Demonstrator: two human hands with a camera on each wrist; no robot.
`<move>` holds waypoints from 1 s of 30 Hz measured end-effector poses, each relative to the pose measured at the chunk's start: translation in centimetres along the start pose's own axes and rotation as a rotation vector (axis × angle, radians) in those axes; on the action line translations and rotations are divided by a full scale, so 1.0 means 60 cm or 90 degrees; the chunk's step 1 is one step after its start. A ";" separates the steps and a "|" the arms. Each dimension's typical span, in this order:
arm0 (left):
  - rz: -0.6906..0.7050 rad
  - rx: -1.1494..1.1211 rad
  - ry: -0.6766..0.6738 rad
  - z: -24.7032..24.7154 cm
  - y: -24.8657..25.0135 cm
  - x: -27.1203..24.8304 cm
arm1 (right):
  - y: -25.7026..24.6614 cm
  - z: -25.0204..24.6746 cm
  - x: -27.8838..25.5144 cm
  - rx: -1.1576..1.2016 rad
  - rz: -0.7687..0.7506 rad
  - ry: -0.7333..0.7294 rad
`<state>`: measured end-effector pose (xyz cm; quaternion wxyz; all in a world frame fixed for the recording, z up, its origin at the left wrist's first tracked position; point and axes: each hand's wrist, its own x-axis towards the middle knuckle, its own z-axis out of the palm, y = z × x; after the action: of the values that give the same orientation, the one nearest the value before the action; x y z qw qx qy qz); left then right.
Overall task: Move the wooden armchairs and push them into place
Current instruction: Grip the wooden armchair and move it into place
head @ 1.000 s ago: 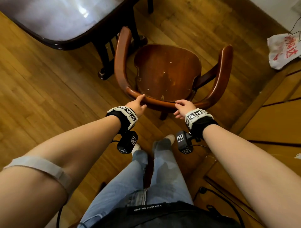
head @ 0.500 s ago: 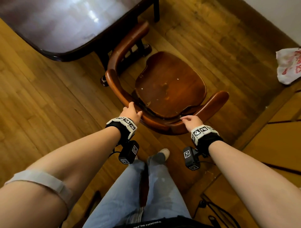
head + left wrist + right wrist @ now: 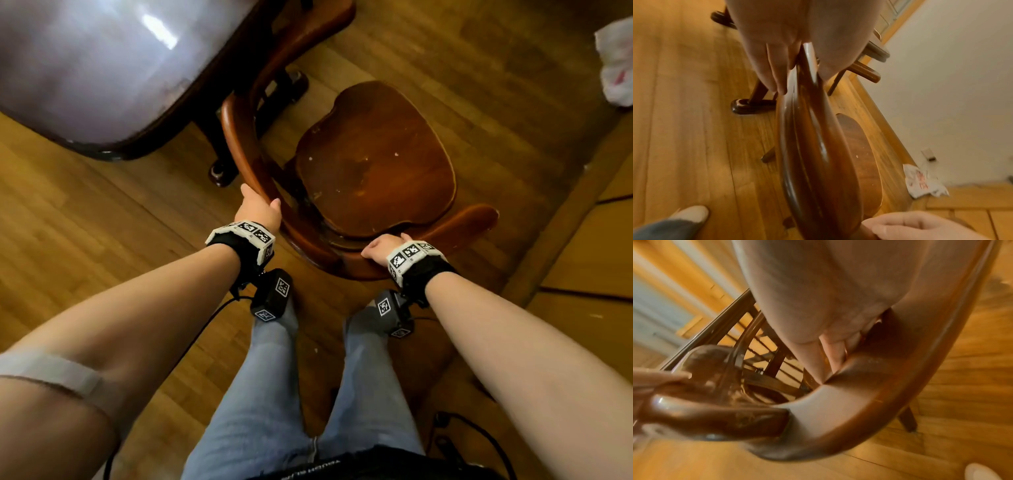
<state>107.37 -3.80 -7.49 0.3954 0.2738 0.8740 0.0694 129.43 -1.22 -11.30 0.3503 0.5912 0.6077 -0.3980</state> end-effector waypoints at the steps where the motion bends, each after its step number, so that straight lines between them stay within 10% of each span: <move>1: 0.021 -0.016 -0.024 -0.008 -0.003 0.011 | -0.013 0.003 -0.001 0.011 0.004 -0.007; 16: 0.100 -0.090 -0.171 -0.027 -0.084 0.084 | -0.107 0.083 -0.022 0.130 0.124 0.109; 30: 0.203 0.011 -0.230 0.010 -0.210 -0.048 | -0.074 0.320 -0.151 0.273 0.177 0.117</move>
<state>104.00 -15.96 -10.26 0.5273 0.4199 0.7351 0.0732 124.65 -22.36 -11.28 0.2117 0.7633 0.4516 -0.4106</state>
